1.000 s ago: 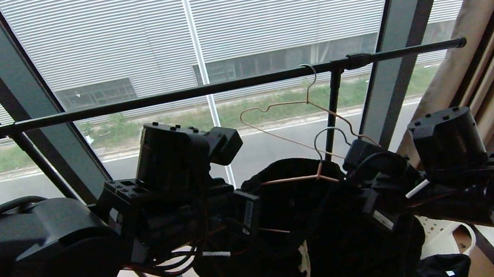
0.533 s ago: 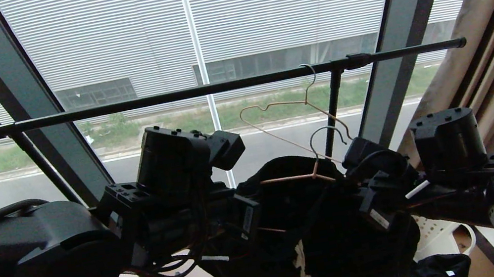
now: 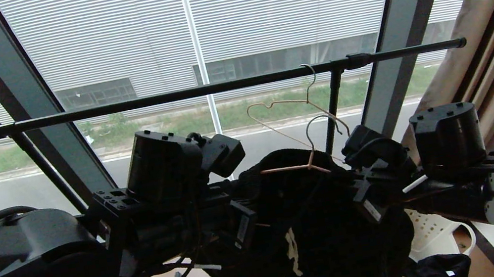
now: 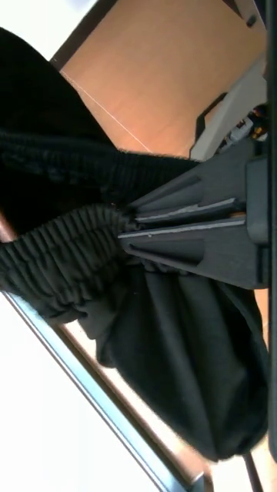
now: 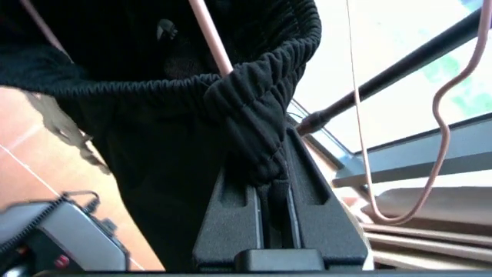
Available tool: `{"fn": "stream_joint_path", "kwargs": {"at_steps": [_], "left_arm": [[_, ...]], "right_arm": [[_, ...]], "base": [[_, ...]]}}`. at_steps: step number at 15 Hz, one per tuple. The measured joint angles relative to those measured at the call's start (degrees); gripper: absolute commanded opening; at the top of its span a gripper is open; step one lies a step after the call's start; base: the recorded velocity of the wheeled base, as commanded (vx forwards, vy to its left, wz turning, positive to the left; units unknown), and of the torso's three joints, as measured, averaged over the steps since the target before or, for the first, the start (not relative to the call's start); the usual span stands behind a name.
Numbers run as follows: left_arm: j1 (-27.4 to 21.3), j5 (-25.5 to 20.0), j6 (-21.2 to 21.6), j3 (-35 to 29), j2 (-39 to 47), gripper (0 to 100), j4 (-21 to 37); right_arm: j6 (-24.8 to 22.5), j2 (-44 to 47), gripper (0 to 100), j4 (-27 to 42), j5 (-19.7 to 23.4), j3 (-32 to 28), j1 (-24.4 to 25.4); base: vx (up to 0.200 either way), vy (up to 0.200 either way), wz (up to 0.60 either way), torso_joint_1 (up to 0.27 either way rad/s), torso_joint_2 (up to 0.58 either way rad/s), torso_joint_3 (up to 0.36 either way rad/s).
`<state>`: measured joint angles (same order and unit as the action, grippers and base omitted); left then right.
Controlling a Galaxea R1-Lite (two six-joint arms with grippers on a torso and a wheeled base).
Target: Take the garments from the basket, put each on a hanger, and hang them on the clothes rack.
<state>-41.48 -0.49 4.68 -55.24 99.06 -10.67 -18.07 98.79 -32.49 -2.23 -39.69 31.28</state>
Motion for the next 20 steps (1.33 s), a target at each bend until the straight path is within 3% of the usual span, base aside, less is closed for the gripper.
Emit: {"fn": "stream_joint_path", "kwargs": {"at_steps": [4, 20], "left_arm": [[0.00, 0.02, 0.07, 0.22, -0.33, 0, -0.06], [-0.02, 0.65, 0.10, 0.09, -0.06, 0, -0.22]], "right_arm": [[1.90, 0.35, 0, -6.55, 1.45, 0.94, 0.33], [2.91, 0.40, 0, -12.01, 4.63, 3.80, 1.27]], "base": [[0.000, 0.000, 0.00, 0.000, 0.00, 0.000], [0.000, 0.000, 0.00, 0.000, 0.00, 0.000]]}}
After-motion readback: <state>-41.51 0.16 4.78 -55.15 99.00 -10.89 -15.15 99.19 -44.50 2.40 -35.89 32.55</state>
